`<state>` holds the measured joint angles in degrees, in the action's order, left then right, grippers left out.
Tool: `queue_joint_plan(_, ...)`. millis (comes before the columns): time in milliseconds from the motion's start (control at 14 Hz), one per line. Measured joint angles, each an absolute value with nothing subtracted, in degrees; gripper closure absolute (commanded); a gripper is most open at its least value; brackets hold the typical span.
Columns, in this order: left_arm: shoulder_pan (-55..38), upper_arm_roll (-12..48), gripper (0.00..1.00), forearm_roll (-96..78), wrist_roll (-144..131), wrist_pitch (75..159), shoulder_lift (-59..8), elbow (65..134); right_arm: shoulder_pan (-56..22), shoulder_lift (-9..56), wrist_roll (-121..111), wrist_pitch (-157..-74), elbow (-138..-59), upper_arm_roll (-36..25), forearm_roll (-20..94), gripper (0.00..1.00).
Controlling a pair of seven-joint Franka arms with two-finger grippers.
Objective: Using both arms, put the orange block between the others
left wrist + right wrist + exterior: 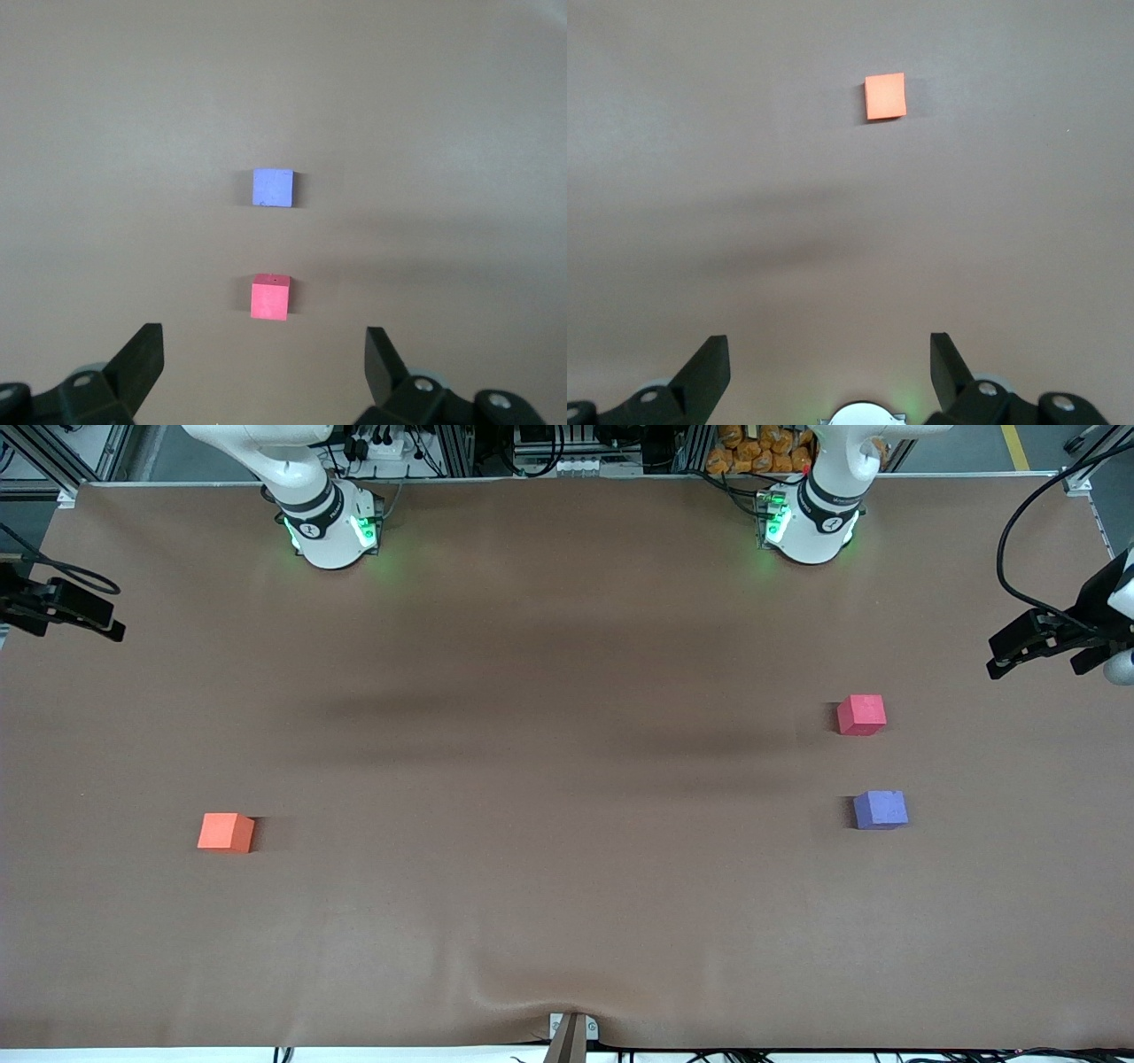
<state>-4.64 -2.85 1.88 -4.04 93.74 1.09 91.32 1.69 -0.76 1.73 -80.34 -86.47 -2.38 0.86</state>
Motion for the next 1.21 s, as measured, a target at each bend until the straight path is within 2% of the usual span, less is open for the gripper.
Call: queue_joint_plan(1211,-4.51,-2.94,0.00,1.88,-4.04,93.72,0.95,91.32,4.07,-0.56,1.77,-81.63,-86.54,-2.50,0.86,0.00)
